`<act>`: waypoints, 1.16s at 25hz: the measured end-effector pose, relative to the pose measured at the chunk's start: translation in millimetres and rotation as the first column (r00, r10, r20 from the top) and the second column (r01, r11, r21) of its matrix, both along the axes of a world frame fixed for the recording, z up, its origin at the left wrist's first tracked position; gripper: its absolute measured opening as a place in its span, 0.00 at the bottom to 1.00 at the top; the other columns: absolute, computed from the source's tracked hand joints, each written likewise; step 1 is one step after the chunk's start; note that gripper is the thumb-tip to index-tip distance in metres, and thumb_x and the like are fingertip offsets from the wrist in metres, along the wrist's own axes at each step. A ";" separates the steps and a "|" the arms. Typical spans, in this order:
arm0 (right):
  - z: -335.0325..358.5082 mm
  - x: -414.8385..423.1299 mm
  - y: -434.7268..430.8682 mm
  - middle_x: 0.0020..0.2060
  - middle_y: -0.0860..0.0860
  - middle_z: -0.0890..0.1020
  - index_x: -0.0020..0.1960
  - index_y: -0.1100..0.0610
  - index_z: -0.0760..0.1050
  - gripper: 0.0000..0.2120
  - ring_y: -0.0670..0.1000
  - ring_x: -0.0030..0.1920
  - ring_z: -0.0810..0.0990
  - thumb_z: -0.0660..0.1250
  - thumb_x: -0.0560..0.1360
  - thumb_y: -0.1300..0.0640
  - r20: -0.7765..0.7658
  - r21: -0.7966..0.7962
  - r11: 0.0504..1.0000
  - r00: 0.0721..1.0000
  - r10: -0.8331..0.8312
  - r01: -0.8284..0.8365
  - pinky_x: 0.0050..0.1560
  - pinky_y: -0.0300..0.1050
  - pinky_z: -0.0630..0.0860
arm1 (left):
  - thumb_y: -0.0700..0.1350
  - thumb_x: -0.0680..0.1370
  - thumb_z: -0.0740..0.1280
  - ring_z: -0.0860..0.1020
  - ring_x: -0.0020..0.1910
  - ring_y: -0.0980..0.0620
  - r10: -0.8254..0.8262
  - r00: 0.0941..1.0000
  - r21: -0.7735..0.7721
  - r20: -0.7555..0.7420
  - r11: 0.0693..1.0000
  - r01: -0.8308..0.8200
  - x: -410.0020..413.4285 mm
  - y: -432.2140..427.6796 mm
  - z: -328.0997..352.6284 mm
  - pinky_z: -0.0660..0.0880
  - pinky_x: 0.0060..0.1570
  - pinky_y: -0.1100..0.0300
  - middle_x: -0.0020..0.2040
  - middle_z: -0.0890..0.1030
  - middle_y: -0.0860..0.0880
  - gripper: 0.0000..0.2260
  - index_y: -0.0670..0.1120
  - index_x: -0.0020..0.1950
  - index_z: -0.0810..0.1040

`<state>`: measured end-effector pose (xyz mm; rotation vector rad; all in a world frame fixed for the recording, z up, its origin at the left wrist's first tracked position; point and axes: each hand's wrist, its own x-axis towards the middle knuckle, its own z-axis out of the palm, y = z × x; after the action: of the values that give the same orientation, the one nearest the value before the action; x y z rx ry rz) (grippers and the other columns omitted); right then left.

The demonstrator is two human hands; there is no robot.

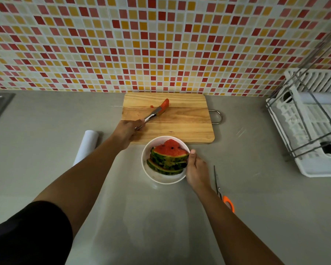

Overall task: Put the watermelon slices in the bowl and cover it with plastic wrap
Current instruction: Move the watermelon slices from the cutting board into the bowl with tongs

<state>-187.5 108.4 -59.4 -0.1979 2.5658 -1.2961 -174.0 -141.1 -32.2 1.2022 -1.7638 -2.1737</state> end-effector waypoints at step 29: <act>3.1 1.0 -2.2 0.46 0.65 0.81 0.50 0.61 0.77 0.28 0.65 0.49 0.78 0.44 0.81 0.45 -0.027 0.060 0.998 1.000 0.001 0.001 0.47 0.51 0.72 | 0.46 0.77 0.68 0.82 0.37 0.45 -0.726 0.626 -0.909 0.283 -0.411 -0.065 132.1 -11.0 44.1 0.80 0.37 0.55 0.45 0.84 0.43 0.14 0.40 0.58 0.81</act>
<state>-186.5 106.2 -56.3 -0.2057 2.6235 -1.2227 -42.0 -152.1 11.9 -0.6417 -2.6057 -0.0444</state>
